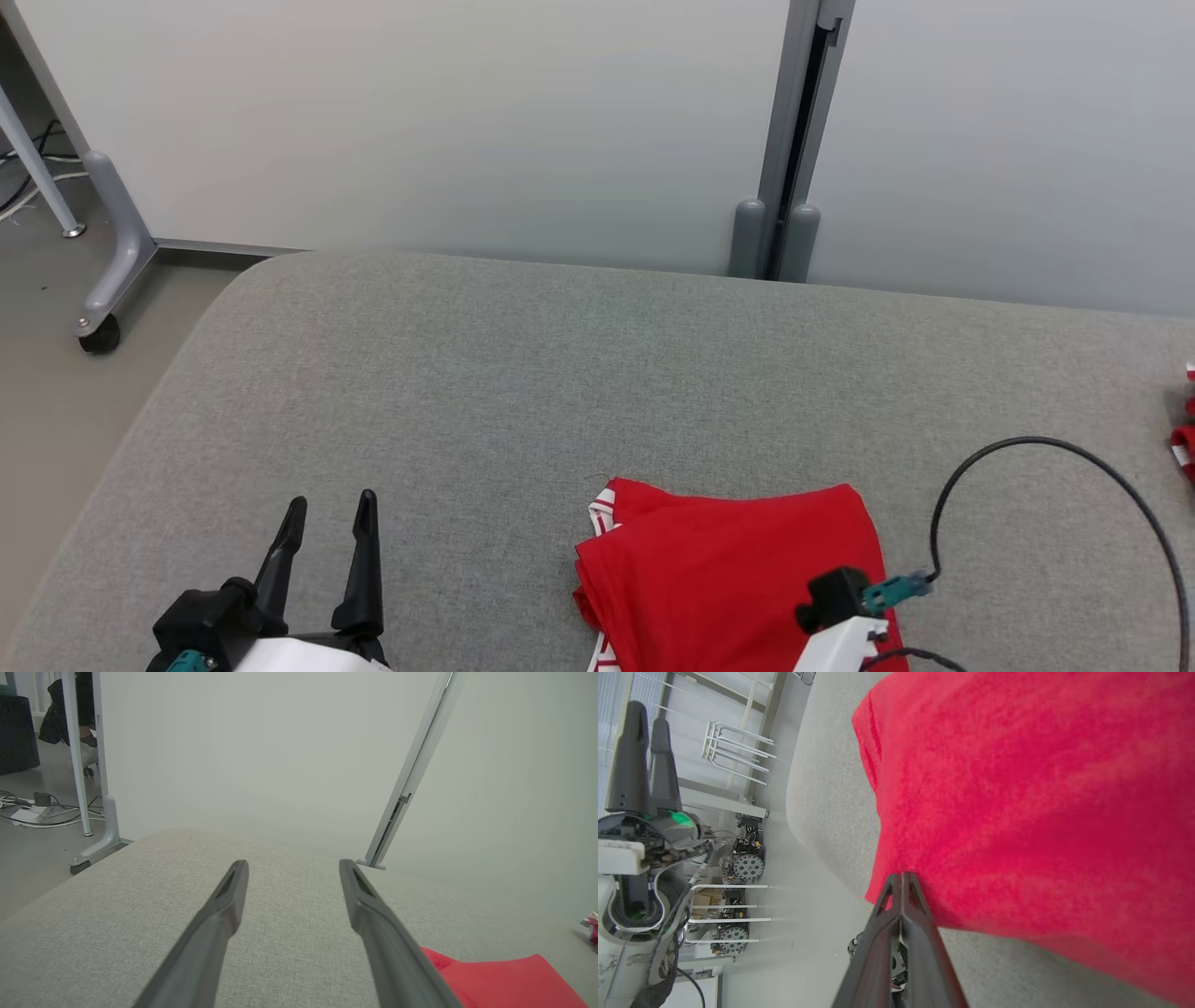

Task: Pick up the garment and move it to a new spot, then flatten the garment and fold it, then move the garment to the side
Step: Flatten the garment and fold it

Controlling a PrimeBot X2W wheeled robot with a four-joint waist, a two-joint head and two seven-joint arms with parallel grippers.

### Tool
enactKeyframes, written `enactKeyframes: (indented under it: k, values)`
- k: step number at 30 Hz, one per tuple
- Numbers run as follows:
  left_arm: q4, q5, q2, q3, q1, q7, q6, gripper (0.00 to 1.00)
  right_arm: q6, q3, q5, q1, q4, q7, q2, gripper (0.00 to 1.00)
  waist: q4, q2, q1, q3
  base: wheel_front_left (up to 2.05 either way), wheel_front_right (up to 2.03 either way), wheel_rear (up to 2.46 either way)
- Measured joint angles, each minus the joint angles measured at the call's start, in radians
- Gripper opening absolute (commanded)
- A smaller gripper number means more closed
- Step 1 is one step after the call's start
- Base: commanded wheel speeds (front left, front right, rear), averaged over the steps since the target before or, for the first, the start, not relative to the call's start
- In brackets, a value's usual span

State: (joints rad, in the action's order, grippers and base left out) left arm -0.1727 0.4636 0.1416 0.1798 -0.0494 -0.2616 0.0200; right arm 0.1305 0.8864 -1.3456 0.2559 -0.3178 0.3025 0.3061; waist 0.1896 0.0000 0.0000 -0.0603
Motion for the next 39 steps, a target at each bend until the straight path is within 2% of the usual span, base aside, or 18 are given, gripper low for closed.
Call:
enactKeyframes:
  k: [5,8,14,16,17,24,30,37,39]
  values:
    - [-0.005,0.000,-0.002,0.002,0.001,0.000,-0.001,1.00,0.000,0.053,0.023,-0.005,0.028,0.014,-0.022,0.00,-0.017,0.0000,0.0000,0.001,0.00,0.00,0.00]
    - [-0.005,0.000,-0.002,0.001,0.001,0.000,-0.001,1.00,0.000,0.049,0.031,0.011,0.068,-0.036,-0.030,0.00,-0.027,0.0000,0.0000,-0.001,0.00,0.00,0.00]
    - [0.013,-0.006,-0.001,-0.009,0.001,0.000,-0.001,1.00,0.000,-0.015,0.070,0.049,0.132,-0.146,0.042,0.00,-0.040,0.0000,0.0000,-0.004,0.00,0.00,0.00]
    - [0.022,-0.008,0.000,-0.015,0.000,0.000,-0.001,1.00,0.000,-0.050,0.091,0.063,0.152,-0.193,0.070,0.54,-0.046,0.0000,0.0000,-0.003,0.00,0.00,0.00]
    - [0.026,-0.012,0.001,-0.018,-0.002,0.000,0.000,1.00,0.000,-0.068,0.105,0.068,0.161,-0.219,0.081,1.00,-0.049,0.0000,0.0001,-0.003,0.00,0.00,0.00]
    - [0.051,-0.016,0.004,-0.042,-0.006,0.000,0.000,1.00,0.000,-0.182,0.206,0.093,0.177,-0.372,0.126,1.00,-0.069,0.0000,0.0000,0.004,0.00,0.00,0.00]
    - [0.080,-0.026,0.011,-0.093,-0.009,0.000,-0.002,1.00,0.000,-0.323,0.379,0.076,0.165,-0.498,0.110,1.00,-0.089,0.0000,0.0000,0.008,0.00,0.00,0.00]
    - [0.102,-0.052,0.001,-0.127,-0.019,0.000,-0.011,1.00,0.000,-0.528,0.573,-0.024,0.133,-0.543,0.029,1.00,-0.105,0.0000,0.0000,0.014,0.00,0.00,0.00]
    - [0.105,-0.060,-0.007,-0.132,-0.021,0.000,-0.016,1.00,0.000,-0.569,0.594,-0.057,0.136,-0.551,-0.013,1.00,-0.108,0.0000,0.0000,0.017,0.00,0.00,0.00]
